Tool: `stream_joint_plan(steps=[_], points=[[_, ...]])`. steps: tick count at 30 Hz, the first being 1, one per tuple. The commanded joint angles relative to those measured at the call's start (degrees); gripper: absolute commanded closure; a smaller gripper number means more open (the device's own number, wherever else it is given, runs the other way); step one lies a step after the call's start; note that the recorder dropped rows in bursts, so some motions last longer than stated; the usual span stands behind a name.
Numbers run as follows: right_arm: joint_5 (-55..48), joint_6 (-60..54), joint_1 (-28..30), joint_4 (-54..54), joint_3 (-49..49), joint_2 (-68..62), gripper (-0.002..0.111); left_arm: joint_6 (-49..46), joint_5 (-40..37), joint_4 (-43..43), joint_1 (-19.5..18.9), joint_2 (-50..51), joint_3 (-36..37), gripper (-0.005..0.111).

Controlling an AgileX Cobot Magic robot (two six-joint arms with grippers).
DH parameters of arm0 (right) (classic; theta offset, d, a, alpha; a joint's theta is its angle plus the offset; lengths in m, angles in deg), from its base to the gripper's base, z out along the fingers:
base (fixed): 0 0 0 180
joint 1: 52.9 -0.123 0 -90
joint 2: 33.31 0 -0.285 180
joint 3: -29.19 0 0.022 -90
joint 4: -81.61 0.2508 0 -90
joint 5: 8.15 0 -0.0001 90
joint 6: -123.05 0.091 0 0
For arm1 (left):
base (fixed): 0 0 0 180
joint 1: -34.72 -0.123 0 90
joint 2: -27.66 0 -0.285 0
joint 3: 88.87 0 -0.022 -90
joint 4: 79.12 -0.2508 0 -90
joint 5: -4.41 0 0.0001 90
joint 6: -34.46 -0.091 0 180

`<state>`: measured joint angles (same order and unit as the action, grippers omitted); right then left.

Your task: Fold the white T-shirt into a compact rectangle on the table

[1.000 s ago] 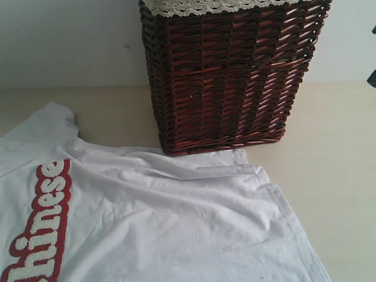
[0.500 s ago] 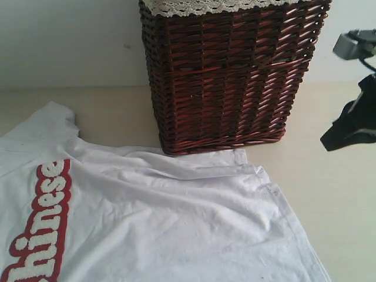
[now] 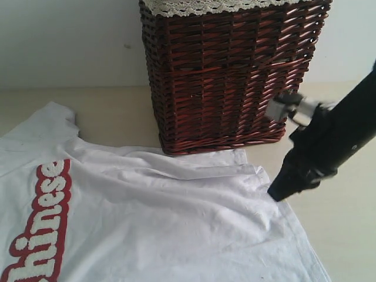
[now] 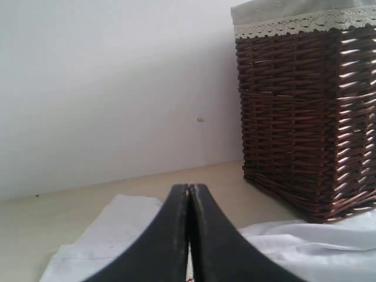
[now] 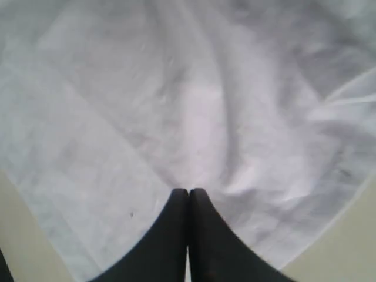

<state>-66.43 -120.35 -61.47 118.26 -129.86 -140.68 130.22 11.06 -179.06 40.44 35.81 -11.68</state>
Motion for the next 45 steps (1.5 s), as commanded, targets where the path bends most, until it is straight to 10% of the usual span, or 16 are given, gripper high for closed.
stream_joint_plan(steps=[1, 28, 45], points=[[-1.17, -0.87, -5.86, -8.19, -0.12, -3.35, 0.108, 0.38, 0.01, 0.0, 0.1, -0.37, 0.02, 0.104], [-11.68, -9.41, -7.8, -28.08, 0.66, -13.92, 0.108, 0.38, 0.01, 0.0, 0.1, -0.37, 0.02, 0.104], [7.04, -21.92, -7.8, -5.47, 0.53, -15.75, 0.108, 0.38, 0.01, 0.0, 0.1, -0.37, 0.02, 0.104]])
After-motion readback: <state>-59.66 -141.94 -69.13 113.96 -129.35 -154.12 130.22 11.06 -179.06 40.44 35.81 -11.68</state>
